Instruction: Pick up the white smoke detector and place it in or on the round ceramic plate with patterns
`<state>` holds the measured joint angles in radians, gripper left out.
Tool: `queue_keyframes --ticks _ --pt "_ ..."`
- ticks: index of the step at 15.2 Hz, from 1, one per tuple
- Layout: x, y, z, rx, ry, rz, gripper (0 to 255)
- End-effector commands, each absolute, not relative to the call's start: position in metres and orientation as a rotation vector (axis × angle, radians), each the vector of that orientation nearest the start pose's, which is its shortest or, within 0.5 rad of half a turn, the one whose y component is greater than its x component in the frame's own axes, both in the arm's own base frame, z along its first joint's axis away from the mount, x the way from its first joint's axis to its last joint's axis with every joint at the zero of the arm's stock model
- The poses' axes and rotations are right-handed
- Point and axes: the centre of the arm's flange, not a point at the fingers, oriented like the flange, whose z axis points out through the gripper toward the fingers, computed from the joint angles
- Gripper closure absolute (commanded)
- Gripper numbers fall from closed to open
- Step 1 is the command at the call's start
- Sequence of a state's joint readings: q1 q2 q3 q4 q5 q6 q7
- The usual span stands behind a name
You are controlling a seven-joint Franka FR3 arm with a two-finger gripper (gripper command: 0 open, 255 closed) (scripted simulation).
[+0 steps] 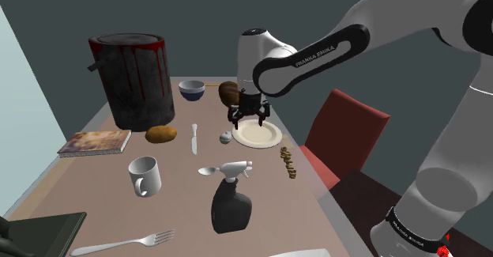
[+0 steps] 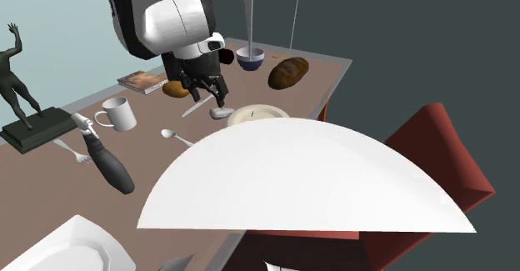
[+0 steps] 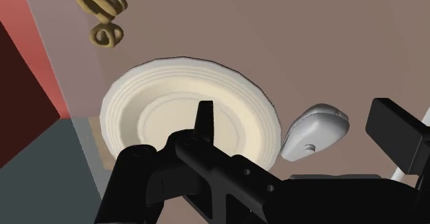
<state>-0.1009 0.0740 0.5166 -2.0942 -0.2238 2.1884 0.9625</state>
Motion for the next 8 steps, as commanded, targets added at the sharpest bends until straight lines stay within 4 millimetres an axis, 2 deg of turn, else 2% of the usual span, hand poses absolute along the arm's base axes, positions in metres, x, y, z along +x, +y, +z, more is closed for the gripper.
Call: queue_keyframes --ticks 1,8 --pt "0.536 0.224 0.381 -3.157 0.725 -0.211 0" --pt "0.606 0.252 0.326 -3.148 0.884 -0.268 0"
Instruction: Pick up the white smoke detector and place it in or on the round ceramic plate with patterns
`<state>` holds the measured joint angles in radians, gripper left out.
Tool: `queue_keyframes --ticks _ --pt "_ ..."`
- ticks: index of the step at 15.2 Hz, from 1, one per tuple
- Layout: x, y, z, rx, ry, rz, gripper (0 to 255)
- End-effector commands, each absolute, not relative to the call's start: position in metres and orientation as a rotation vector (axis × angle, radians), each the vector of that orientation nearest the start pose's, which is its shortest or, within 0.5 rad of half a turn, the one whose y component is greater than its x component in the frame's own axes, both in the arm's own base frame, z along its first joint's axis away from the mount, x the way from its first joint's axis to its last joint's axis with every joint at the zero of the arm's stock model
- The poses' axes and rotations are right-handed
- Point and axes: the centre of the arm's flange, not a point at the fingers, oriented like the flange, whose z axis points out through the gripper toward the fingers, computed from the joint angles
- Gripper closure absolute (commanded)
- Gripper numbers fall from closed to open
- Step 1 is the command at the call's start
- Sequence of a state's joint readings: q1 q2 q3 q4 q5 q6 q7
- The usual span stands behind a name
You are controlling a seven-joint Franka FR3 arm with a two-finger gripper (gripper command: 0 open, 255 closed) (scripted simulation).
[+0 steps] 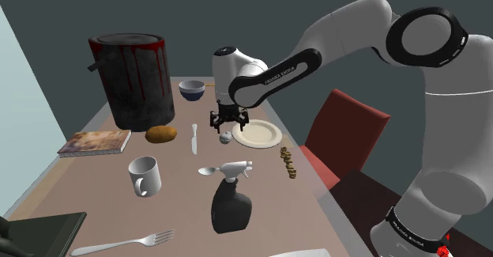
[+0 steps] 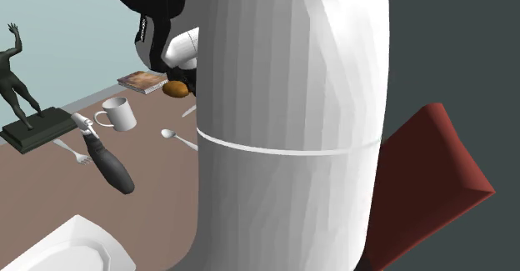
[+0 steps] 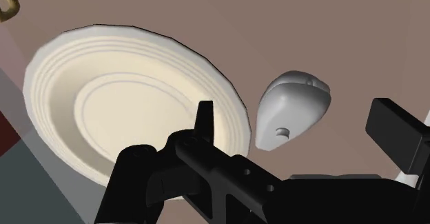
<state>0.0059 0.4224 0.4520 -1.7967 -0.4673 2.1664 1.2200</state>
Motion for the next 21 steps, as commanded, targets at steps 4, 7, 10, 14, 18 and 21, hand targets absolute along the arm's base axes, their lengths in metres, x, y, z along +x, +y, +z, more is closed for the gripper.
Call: queue_keyframes --ticks 4,7,10,14,18,21 --pt "0.631 0.259 0.303 -3.143 0.937 -0.287 0" --pt "0.633 0.256 0.288 -3.143 0.937 -0.287 0" --pt "0.636 0.252 0.269 -3.143 0.937 -0.287 0" --pt "0.636 0.252 0.269 -3.143 0.937 -0.287 0" --pt "0.636 0.252 0.269 -3.143 0.937 -0.287 0" --pt "0.636 0.252 0.269 -3.143 0.937 -0.287 255"
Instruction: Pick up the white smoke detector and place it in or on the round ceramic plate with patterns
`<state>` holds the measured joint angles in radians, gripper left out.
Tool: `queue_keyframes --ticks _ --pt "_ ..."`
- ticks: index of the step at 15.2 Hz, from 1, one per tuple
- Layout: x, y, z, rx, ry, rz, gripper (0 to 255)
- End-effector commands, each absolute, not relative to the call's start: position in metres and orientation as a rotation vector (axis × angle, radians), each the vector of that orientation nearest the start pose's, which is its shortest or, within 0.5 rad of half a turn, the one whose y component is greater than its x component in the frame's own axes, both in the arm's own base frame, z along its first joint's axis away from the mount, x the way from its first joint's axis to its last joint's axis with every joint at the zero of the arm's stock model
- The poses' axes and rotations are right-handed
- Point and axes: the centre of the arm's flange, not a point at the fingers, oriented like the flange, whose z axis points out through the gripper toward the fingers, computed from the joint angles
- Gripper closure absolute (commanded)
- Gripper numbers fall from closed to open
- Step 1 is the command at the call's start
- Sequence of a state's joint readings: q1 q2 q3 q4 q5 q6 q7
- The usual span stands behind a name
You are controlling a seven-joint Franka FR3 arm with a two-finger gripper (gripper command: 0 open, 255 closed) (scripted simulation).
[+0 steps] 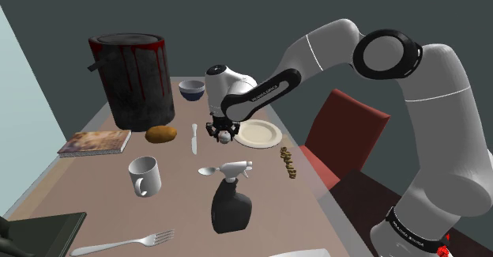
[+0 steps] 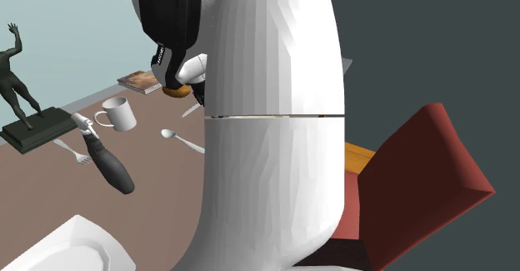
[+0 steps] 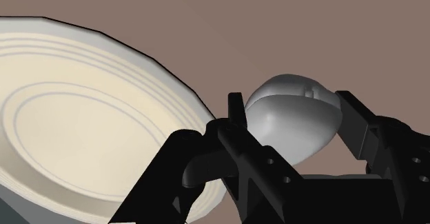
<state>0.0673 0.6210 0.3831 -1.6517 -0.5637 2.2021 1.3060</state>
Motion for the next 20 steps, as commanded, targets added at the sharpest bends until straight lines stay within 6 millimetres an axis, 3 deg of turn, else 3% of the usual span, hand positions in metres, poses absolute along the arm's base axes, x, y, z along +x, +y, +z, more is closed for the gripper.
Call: queue_keyframes --ticks 1,7,20 --pt "0.636 0.252 0.269 -3.143 0.937 -0.287 255" --pt "0.636 0.252 0.269 -3.143 0.937 -0.287 255" --pt "0.636 0.252 0.338 -3.143 0.937 -0.287 255"
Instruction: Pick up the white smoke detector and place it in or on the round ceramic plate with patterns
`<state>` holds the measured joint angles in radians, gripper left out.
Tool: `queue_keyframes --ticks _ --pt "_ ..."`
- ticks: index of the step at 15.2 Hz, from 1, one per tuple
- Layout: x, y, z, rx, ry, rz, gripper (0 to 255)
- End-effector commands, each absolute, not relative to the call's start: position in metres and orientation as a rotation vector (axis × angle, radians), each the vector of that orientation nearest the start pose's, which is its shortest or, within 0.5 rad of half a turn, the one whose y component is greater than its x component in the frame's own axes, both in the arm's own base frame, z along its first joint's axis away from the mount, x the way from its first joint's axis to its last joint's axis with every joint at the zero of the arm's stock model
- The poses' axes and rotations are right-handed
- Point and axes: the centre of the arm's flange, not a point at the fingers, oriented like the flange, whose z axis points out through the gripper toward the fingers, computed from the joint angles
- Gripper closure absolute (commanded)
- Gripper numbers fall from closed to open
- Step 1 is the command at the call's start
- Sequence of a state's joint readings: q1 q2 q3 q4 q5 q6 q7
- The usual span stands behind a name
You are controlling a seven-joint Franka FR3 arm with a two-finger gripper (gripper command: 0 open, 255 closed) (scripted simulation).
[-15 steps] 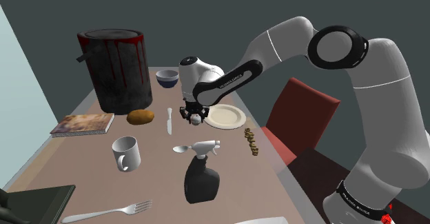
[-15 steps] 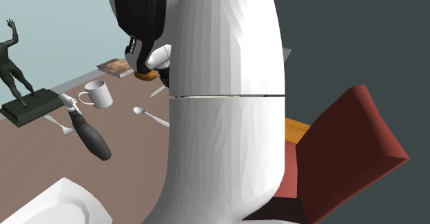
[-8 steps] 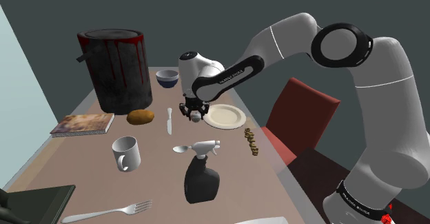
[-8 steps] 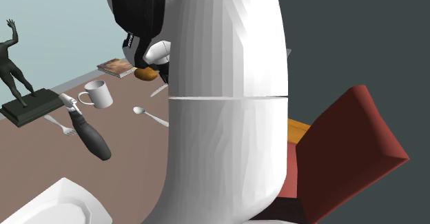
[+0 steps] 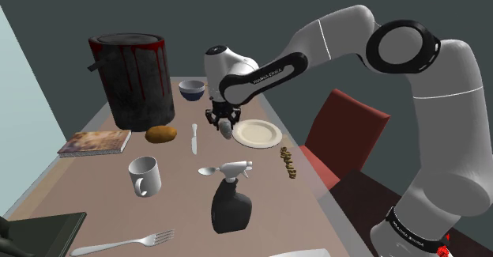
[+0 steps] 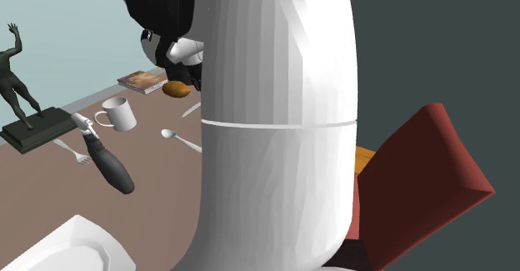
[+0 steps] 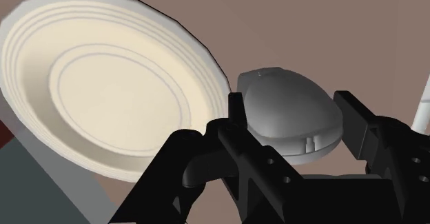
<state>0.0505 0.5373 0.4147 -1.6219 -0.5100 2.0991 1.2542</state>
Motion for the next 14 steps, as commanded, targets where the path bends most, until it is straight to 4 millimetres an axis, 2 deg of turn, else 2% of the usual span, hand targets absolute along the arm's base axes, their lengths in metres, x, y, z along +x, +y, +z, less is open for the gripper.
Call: queue_keyframes --ticks 1,4,14 --pt "0.636 0.252 0.343 -3.143 0.937 -0.287 255" --pt "0.636 0.252 0.357 -3.143 0.937 -0.287 255" --pt "0.605 0.124 0.363 -3.143 0.937 -0.287 255"
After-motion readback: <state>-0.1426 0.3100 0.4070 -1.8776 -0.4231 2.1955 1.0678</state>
